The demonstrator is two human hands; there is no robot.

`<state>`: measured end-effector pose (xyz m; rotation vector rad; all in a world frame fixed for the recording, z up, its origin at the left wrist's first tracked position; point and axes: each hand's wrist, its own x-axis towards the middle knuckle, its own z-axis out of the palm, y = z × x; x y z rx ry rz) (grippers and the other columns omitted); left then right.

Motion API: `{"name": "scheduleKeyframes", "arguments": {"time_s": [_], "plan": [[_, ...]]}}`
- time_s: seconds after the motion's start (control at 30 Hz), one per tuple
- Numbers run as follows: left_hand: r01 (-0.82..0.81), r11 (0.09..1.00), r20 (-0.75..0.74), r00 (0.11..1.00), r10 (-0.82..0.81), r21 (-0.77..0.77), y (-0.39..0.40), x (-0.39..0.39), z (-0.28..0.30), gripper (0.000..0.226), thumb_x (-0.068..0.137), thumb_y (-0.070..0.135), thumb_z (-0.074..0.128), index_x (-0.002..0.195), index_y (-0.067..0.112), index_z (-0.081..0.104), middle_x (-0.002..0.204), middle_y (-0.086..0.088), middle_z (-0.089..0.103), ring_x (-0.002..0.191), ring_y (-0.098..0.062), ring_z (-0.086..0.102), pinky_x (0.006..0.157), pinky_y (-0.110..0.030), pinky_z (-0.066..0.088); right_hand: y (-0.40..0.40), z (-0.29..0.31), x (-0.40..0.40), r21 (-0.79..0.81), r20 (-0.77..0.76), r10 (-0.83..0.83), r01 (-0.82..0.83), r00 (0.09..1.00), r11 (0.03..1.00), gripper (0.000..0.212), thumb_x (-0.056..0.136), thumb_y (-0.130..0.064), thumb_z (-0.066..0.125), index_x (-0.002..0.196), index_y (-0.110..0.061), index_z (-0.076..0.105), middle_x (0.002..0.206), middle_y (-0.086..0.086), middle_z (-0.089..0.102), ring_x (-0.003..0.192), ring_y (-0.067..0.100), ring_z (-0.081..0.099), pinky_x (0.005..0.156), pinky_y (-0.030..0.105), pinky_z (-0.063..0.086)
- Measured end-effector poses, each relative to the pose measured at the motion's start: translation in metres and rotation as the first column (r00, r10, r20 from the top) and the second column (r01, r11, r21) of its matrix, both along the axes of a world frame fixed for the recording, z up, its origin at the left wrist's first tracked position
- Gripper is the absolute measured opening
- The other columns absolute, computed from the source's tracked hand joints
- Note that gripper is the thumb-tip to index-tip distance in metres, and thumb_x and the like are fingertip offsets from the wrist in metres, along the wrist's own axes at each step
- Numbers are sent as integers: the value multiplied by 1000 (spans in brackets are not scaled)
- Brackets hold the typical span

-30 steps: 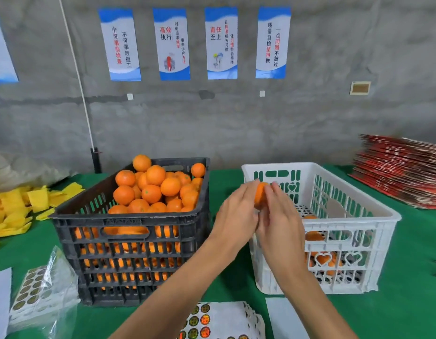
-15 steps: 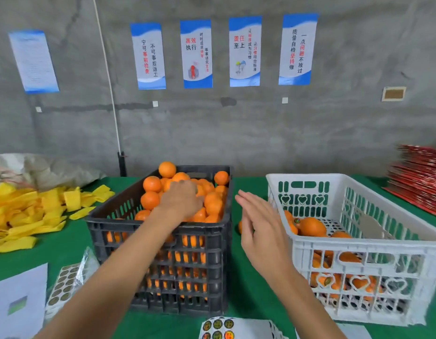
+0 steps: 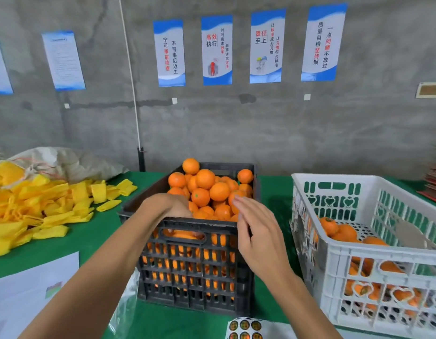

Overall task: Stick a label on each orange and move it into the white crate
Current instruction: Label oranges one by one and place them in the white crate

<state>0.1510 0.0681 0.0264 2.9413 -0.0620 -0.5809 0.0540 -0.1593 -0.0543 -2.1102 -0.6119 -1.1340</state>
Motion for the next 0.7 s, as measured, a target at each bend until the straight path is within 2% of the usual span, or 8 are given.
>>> {"name": "scheduleKeyframes", "arguments": {"time_s": [0.1,0.17,0.27,0.4,0.47,0.53,0.63,0.7], "plan": [[12,989,30,1000,-7,-145,8,0,-2,48,54,49,82,68,9,61,66,-11,63,60,-28,59,62,-39,55,-4,-1,-1,15,-24,-10,11,1000,1000,37,104,-16,48,135,-13,66,142,-3,62,136,12,52,116,36,40],[4,959,74,997,18,-283,15,-1,-4,46,56,44,80,78,4,70,75,-12,71,65,-29,64,63,-37,55,-5,1,-2,39,-31,-3,4,1000,999,37,104,-17,47,135,-13,66,142,-4,62,136,11,51,116,35,39],[51,852,304,944,130,-521,13,-2,-11,40,60,42,93,90,18,81,89,-1,77,86,-19,72,78,-34,59,-6,2,-5,73,-23,9,-7,1000,997,37,104,-18,47,135,-14,66,142,-5,62,136,9,51,115,36,40],[375,583,629,707,322,-721,-13,-33,-11,37,73,42,91,104,29,77,96,9,74,94,-14,68,80,-32,58,-6,10,-11,142,-66,37,-27,997,989,45,106,-36,48,149,-22,52,149,-10,54,139,4,45,115,38,41],[544,373,651,702,288,-752,-33,-59,-9,41,74,45,89,110,28,78,103,4,77,100,-17,71,78,-38,63,-6,16,-16,71,-76,53,-48,996,996,67,102,-53,52,160,-27,30,162,-14,37,147,2,35,118,30,36],[616,252,665,695,272,-746,-53,-81,-14,41,77,43,87,113,28,78,109,0,77,104,-20,71,82,-40,63,-10,19,-20,11,-16,47,-47,999,999,87,97,-60,59,164,-24,17,168,-12,24,151,4,29,118,27,35],[638,103,635,712,300,-763,-78,-106,-42,41,82,36,82,121,23,74,120,-3,74,115,-23,68,90,-37,60,-24,11,-30,30,91,14,-16,996,999,82,97,-54,65,160,-14,31,164,-3,36,148,9,38,113,33,45],[638,66,629,729,269,-767,-90,-119,-69,47,83,32,83,127,23,71,126,-6,71,122,-26,64,90,-33,59,-39,-7,-37,-11,158,-9,11,987,1000,74,97,-49,67,153,-7,43,157,3,46,142,15,47,109,37,48]]}}
